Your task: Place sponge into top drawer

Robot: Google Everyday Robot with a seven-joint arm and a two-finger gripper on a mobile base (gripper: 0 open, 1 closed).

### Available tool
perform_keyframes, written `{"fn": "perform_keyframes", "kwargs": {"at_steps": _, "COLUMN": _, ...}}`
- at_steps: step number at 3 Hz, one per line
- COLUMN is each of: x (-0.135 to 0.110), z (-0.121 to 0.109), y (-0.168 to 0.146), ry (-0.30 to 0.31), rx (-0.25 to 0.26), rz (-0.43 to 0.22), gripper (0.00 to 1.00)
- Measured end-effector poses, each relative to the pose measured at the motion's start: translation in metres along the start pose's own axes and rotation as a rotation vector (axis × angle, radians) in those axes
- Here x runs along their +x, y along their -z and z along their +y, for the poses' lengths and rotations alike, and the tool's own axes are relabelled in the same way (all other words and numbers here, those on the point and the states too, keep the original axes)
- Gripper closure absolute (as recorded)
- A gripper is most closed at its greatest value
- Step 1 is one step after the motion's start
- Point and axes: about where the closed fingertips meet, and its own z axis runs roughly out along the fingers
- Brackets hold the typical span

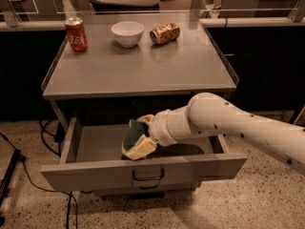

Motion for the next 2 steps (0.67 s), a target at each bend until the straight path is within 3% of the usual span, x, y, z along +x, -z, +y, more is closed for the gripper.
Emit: {"fn": "perform_keyframes", "kwargs": {"at_steps": 2, "x": 0.012, "z": -0.014, "y": -0.009, "ry": 0.079, "rx": 0.014, "rz": -0.001, "gripper": 1.00}}
